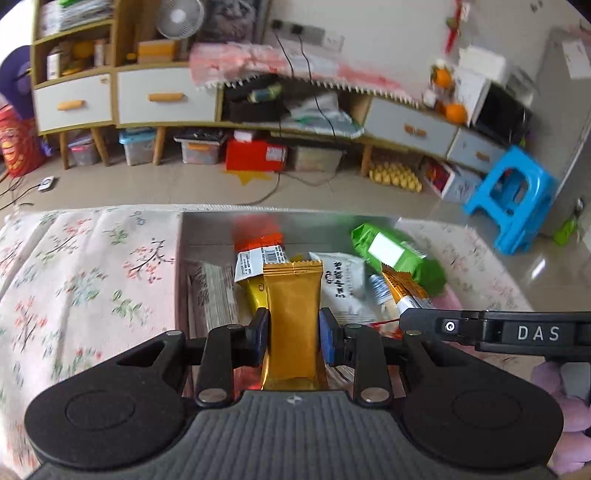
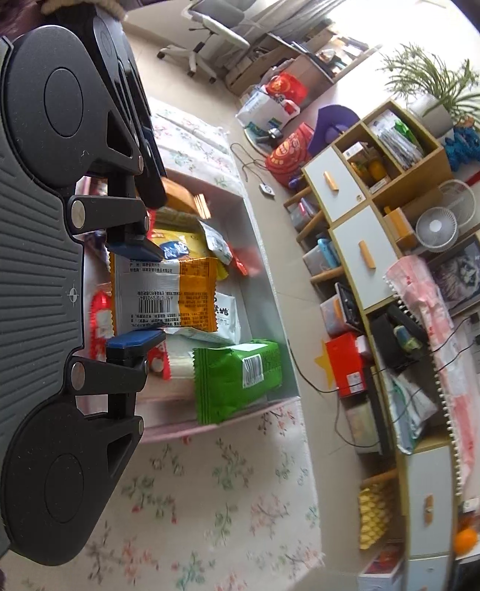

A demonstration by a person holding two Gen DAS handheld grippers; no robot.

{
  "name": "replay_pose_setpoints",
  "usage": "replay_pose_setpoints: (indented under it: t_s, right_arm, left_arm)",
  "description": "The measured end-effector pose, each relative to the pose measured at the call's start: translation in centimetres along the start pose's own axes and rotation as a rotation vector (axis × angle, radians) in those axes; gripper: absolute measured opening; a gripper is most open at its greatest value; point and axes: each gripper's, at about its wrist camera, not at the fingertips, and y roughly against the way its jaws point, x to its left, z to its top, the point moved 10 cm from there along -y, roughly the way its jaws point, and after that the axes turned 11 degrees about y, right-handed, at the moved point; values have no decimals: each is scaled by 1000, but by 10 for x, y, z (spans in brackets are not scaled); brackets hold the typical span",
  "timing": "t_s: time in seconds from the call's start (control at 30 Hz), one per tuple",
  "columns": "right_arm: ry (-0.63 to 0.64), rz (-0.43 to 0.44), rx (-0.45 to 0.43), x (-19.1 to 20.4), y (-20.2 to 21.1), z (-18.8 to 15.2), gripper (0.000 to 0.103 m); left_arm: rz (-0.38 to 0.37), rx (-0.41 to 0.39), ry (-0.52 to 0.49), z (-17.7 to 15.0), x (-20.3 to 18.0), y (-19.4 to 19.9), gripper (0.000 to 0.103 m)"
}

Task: Organize snacks
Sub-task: 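Carry both packets over the pink box and open both tools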

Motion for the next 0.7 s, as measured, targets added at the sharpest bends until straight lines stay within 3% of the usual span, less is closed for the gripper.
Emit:
replay_pose_setpoints:
  t_s: [0.17,0.37,0.7]
  right_arm:
    - [-20,-9,0,-7,-14,4,38]
    - [-33,-6,4,-13,-27,8,38]
    - [-58,0,1,-17,-37,12,39]
  left_arm:
    - [8,43,-35,0,0,-21,26]
    - [63,18,-54,11,14,-32,26]
    - [62,-18,-35,21,16,-38,26]
